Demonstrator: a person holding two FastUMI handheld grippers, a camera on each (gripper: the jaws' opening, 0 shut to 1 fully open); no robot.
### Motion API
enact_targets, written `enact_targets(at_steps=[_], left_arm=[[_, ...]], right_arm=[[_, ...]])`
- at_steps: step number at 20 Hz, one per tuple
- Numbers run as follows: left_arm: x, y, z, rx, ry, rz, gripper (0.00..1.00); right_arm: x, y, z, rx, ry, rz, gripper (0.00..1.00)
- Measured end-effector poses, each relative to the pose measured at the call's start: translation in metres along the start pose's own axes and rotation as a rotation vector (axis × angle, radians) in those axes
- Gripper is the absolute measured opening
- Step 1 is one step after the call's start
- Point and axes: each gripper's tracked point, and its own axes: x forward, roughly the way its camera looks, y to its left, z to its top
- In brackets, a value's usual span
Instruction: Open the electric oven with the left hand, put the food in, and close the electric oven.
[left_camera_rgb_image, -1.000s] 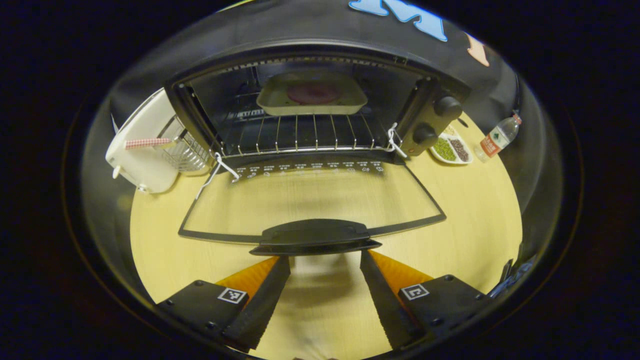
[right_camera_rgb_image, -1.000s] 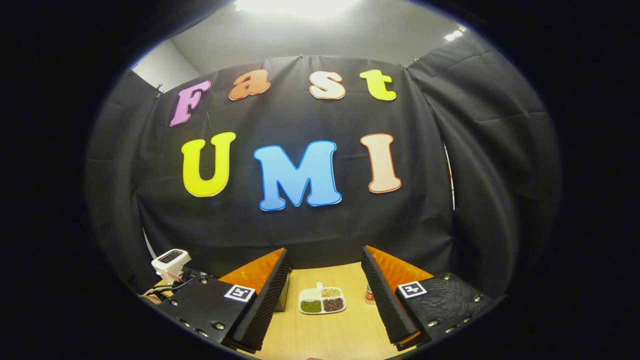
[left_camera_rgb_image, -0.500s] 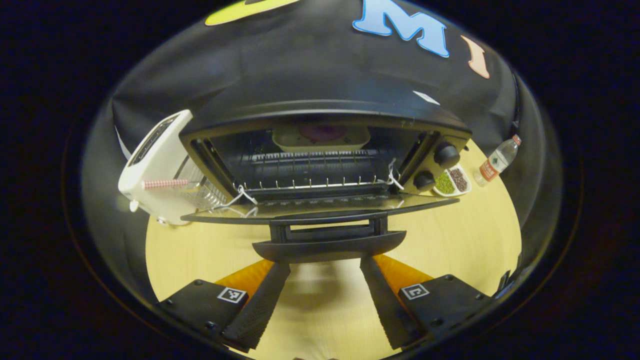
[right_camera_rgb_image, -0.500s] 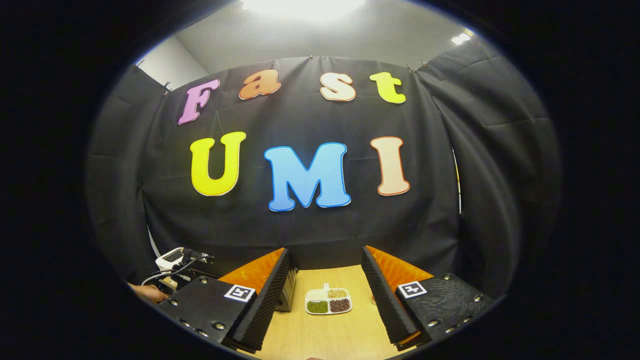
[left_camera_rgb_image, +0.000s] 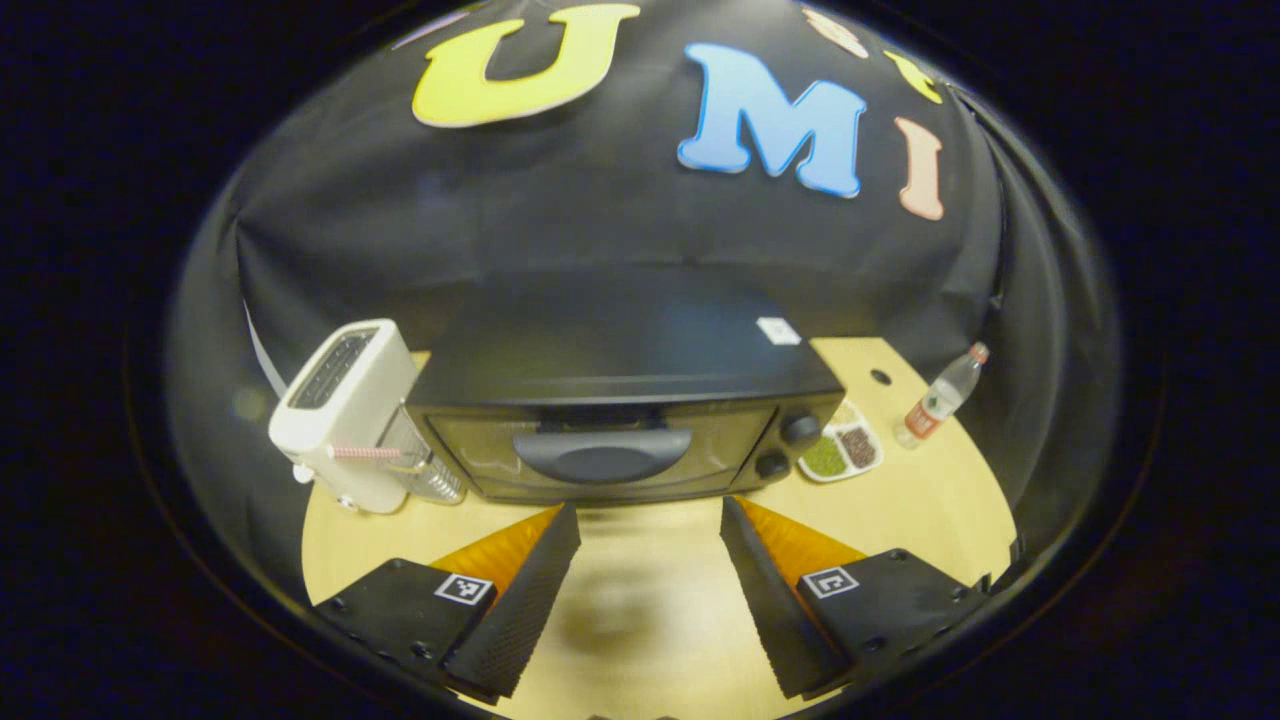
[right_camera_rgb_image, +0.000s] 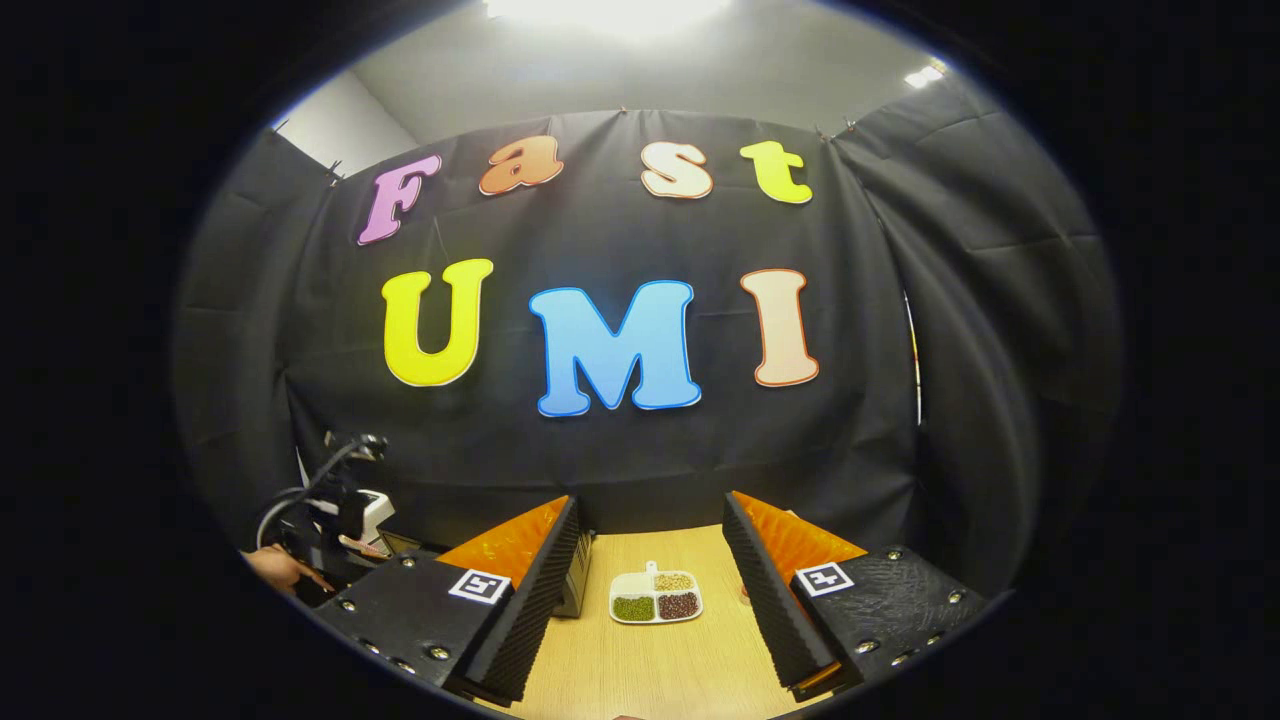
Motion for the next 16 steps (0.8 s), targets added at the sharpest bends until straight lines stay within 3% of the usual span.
enact_targets(at_steps=[4, 6, 7, 10, 11, 13, 16], left_arm=[[-0.093, -0.022, 0.085, -0.042, -0.338, 0.035, 1.00], [-0.138, -0.031, 0.106, -0.040, -0.425, 0.044, 0.92], [-0.156, -0.034, 0.115, -0.027, -0.458, 0.052, 1.00], [-0.197, -0.050, 0.137, -0.013, -0.544, 0.044, 0.96], [-0.209, -0.058, 0.142, -0.008, -0.564, 0.028, 1.00], [-0.221, -0.061, 0.151, 0.014, -0.604, 0.016, 0.94], [-0.231, -0.054, 0.152, 0.016, -0.614, 0.019, 0.97]], right_arm=[[0.001, 0.013, 0.017, -0.001, -0.037, 0.027, 0.88], [0.002, 0.021, 0.025, 0.004, -0.046, 0.040, 0.89], [0.002, 0.025, 0.029, 0.009, -0.046, 0.041, 0.89], [-0.001, 0.036, 0.039, 0.025, -0.042, 0.056, 0.89], [-0.003, 0.040, 0.043, 0.032, -0.043, 0.061, 0.89], [-0.005, 0.046, 0.049, 0.033, -0.056, 0.068, 0.88], [-0.009, 0.055, 0.054, 0.027, -0.070, 0.070, 0.88]])
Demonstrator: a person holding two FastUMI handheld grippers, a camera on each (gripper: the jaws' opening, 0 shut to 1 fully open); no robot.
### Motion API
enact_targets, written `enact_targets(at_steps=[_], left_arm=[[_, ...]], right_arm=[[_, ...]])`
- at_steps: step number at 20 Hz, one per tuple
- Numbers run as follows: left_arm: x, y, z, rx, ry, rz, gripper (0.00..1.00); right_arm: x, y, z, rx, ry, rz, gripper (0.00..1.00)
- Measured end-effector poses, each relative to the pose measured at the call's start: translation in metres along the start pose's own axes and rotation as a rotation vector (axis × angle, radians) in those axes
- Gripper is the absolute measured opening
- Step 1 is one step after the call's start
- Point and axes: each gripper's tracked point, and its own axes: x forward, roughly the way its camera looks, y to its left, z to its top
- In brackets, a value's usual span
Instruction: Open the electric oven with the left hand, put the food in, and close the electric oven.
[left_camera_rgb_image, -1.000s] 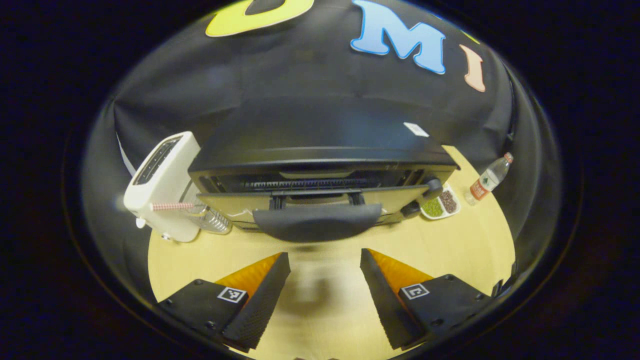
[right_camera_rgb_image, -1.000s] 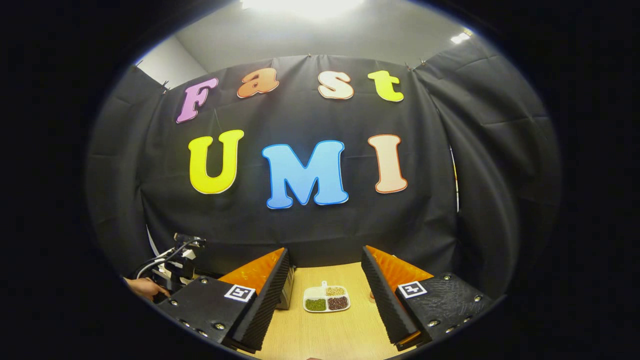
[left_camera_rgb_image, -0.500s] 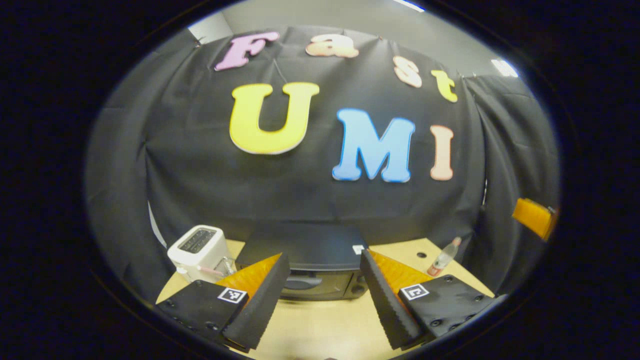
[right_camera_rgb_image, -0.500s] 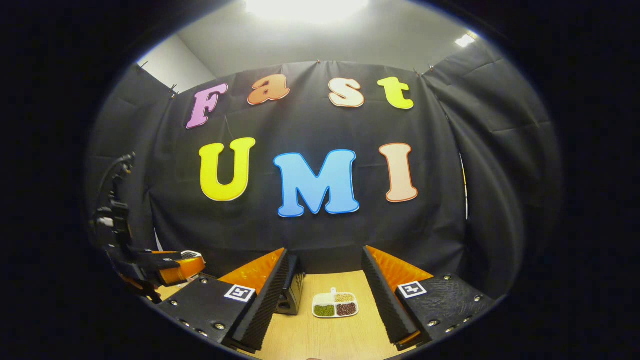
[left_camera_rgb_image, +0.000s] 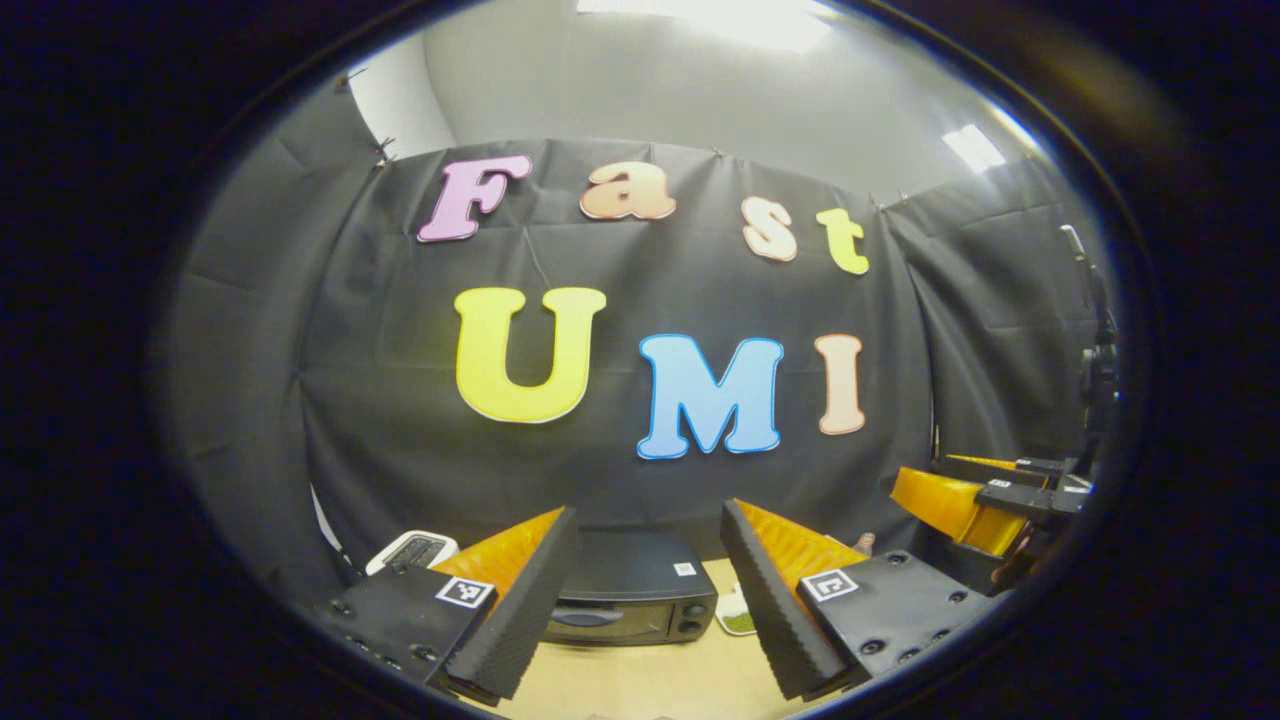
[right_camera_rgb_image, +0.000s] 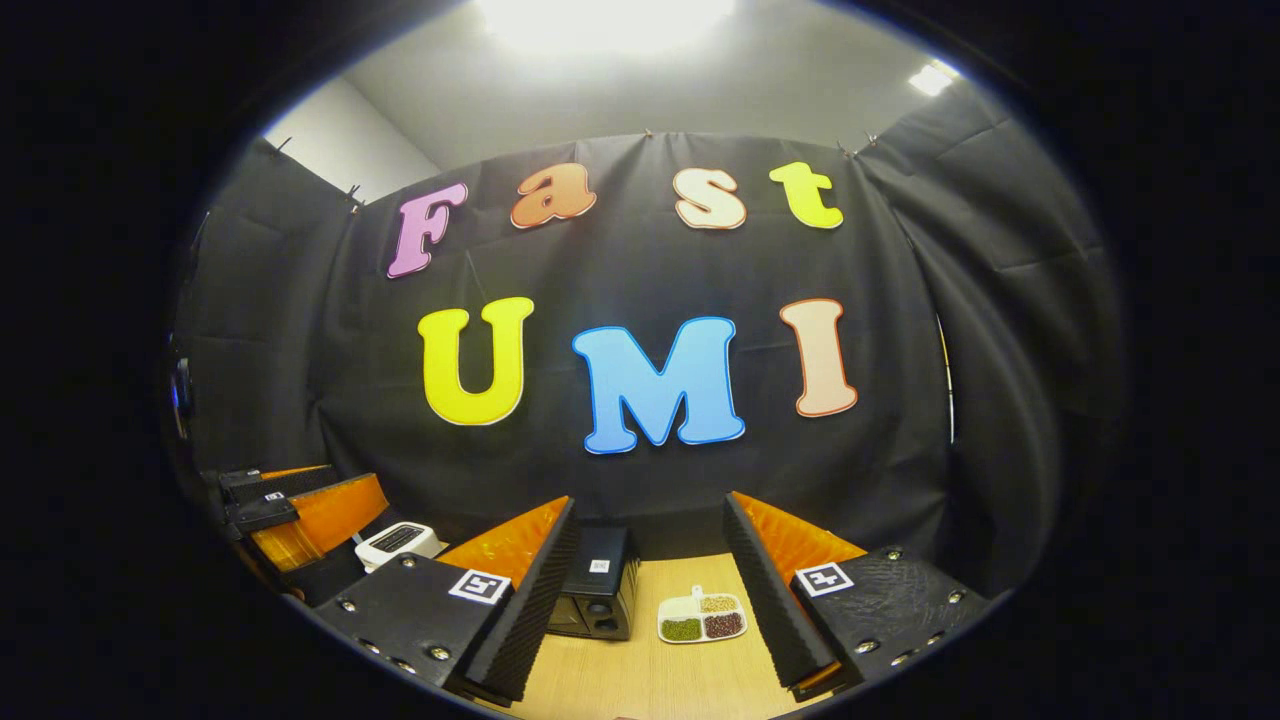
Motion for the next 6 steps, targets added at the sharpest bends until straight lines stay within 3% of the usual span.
enact_targets(at_steps=[5, 6], left_arm=[[-0.014, 0.030, 0.004, 0.012, -0.003, 0.009, 1.00], [-0.018, 0.035, 0.005, 0.010, -0.006, 0.009, 0.96]], right_arm=[[-0.008, 0.016, -0.005, -0.012, 0.003, -0.021, 0.89], [-0.011, 0.020, -0.006, -0.009, 0.005, -0.023, 0.89]])
